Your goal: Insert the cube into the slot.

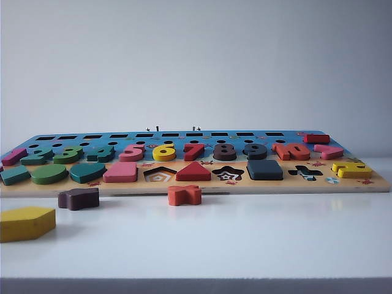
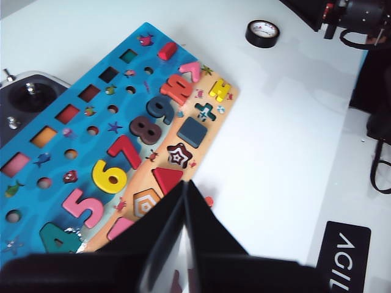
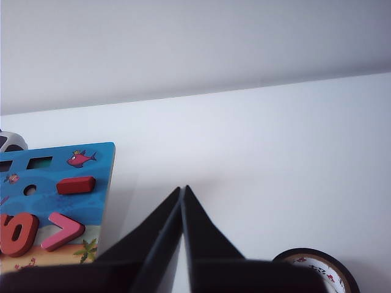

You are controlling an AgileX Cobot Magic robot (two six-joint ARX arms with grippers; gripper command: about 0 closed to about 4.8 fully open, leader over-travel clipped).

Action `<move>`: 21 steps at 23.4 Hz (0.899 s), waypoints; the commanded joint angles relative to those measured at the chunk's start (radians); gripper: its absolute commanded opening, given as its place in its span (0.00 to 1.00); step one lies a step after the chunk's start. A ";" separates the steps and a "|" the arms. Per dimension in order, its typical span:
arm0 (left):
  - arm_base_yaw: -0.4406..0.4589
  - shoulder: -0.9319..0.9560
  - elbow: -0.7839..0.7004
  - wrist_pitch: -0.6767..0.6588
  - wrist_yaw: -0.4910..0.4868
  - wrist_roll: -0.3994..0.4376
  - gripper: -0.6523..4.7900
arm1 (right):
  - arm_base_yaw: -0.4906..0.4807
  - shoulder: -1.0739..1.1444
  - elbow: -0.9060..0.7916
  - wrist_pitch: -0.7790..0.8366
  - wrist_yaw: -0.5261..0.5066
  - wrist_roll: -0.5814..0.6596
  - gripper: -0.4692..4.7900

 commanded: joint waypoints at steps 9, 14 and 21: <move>0.065 -0.018 0.003 0.072 -0.063 -0.021 0.15 | -0.001 -0.063 -0.145 0.135 0.028 -0.022 0.07; 0.078 -0.031 0.003 0.082 -0.122 -0.023 0.15 | -0.001 -0.127 -0.155 0.125 0.027 -0.035 0.07; 0.143 -0.093 -0.079 0.199 -0.179 -0.050 0.15 | 0.001 -0.133 -0.155 0.128 0.028 -0.050 0.07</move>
